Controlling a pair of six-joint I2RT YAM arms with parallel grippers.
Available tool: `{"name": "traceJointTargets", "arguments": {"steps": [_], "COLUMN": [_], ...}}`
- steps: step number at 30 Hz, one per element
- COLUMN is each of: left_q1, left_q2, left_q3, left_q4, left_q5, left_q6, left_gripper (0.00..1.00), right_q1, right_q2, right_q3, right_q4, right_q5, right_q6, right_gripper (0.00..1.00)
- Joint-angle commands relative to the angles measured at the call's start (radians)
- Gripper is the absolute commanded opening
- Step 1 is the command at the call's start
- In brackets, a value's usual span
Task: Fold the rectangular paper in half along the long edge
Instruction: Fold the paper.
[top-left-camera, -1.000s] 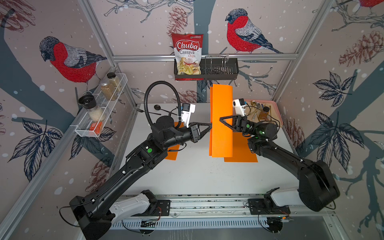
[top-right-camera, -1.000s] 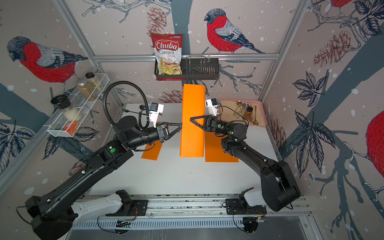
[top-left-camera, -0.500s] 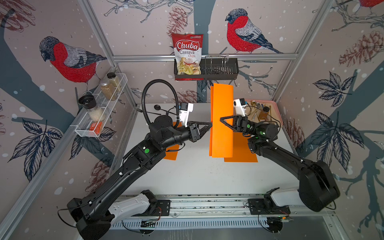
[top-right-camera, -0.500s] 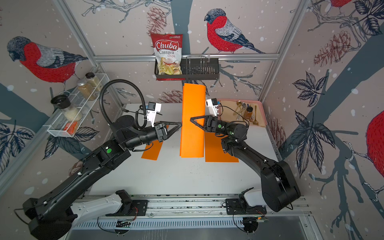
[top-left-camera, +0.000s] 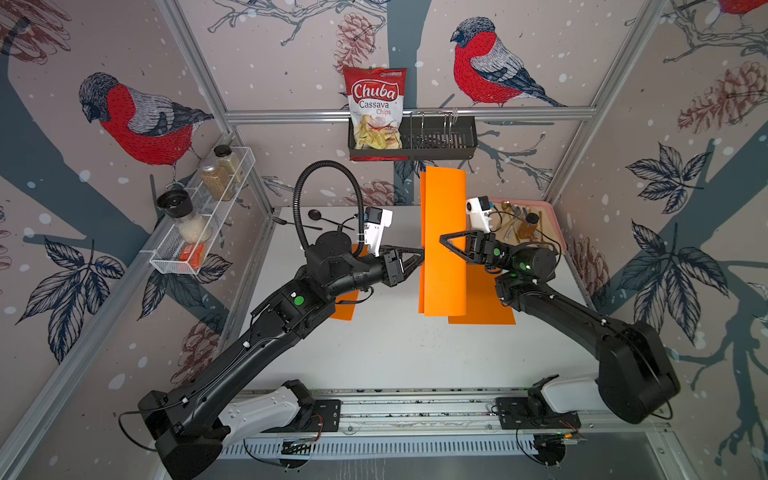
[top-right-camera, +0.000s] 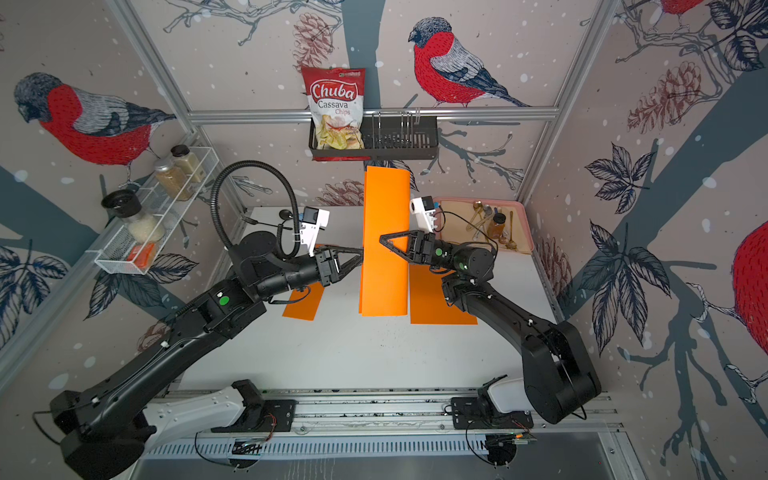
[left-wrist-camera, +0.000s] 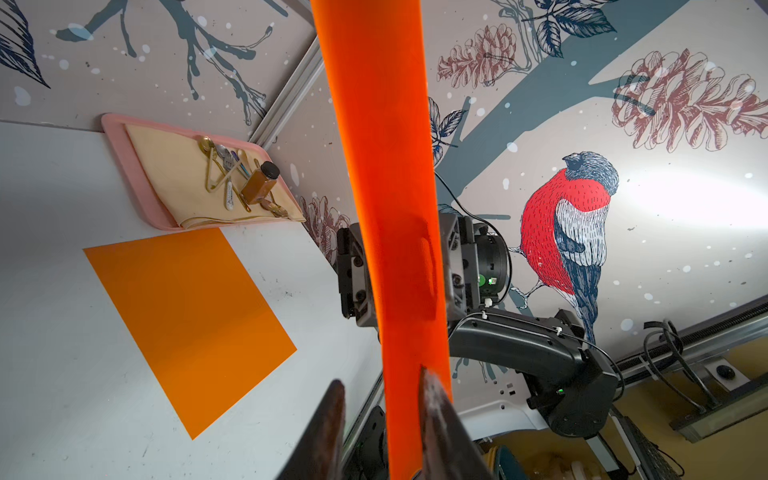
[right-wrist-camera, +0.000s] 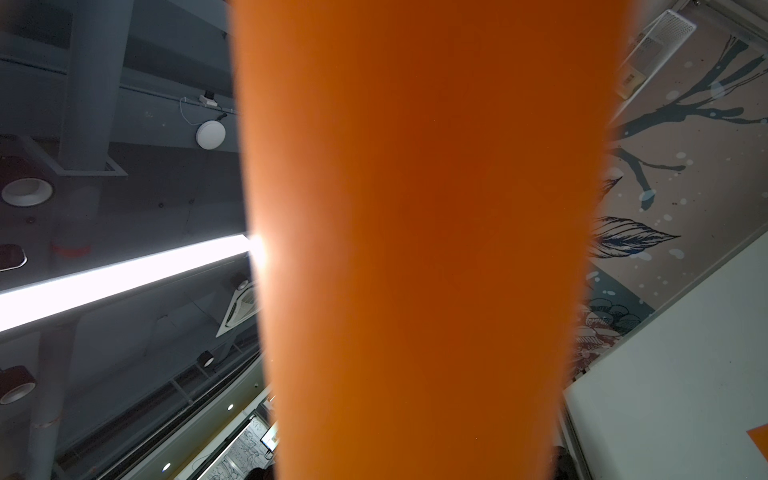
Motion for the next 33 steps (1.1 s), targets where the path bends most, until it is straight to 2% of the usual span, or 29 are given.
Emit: {"name": "traceJointTargets", "arguments": {"steps": [1, 6, 10, 11, 18, 33], "left_q1": [-0.008, -0.011, -0.011, -0.011, -0.011, -0.013], "left_q2": [0.004, 0.004, 0.007, 0.006, 0.001, -0.005], "left_q3": [-0.004, -0.006, -0.010, -0.013, -0.015, -0.013], "left_q4": [0.047, 0.050, 0.046, 0.047, 0.049, 0.043], "left_q5": [0.004, 0.002, -0.002, -0.005, -0.008, -0.013], "left_q6": [-0.007, -0.004, -0.001, -0.002, 0.000, 0.005], "left_gripper": [0.33, 0.24, 0.01, 0.00, 0.00, 0.00], "right_q1": [0.009, 0.013, 0.013, 0.013, 0.012, 0.007], "right_q2": [-0.005, -0.012, -0.023, -0.030, -0.058, -0.064], "right_q3": [0.014, 0.018, 0.020, 0.020, 0.020, 0.015], "right_q4": [0.001, -0.041, -0.087, -0.105, -0.195, -0.204], "right_q5": [0.007, 0.007, 0.010, 0.010, 0.003, -0.005], "right_q6": [-0.034, -0.063, -0.094, -0.110, -0.172, -0.182], "right_gripper": [0.32, 0.32, 0.32, 0.32, 0.32, 0.29]}}
